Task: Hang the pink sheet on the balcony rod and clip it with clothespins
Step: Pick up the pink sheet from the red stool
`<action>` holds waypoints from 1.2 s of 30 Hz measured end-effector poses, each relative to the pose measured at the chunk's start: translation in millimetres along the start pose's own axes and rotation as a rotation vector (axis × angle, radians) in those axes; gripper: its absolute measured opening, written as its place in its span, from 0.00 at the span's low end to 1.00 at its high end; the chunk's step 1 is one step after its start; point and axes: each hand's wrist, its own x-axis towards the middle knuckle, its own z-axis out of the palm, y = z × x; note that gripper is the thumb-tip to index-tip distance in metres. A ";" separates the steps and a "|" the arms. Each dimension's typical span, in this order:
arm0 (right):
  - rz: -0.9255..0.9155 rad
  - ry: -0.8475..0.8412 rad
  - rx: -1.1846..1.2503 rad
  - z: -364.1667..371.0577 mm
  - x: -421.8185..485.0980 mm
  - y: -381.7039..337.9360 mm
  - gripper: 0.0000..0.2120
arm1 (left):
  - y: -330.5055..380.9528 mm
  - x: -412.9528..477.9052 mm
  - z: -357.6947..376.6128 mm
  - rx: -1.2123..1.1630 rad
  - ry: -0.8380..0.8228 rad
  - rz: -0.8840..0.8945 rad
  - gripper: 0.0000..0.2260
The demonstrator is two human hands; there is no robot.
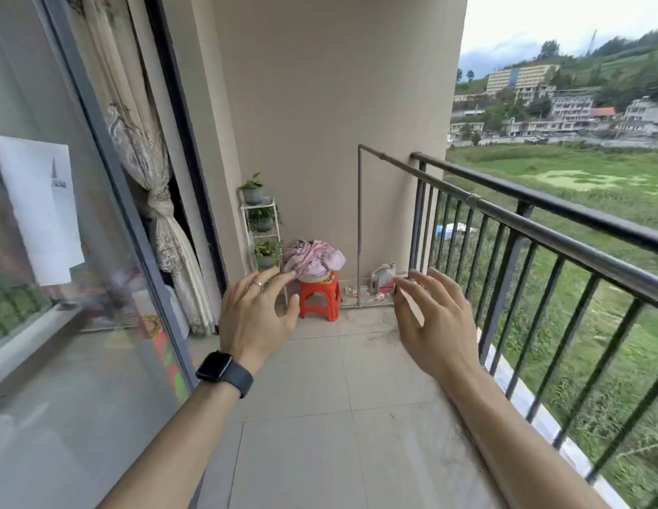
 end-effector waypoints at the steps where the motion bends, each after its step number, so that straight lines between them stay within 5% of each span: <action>1: 0.002 -0.026 0.007 12.2 -1.1 5.4 0.16 | -7.5 2.9 11.9 -0.007 -0.055 0.000 0.21; 18: 0.120 -0.328 -0.114 301.0 118.8 65.8 0.14 | -175.4 209.4 216.7 0.056 -0.277 -0.084 0.17; 36: 0.119 -0.343 -0.085 620.4 365.2 196.6 0.14 | -283.8 506.7 481.0 -0.001 -0.255 -0.092 0.12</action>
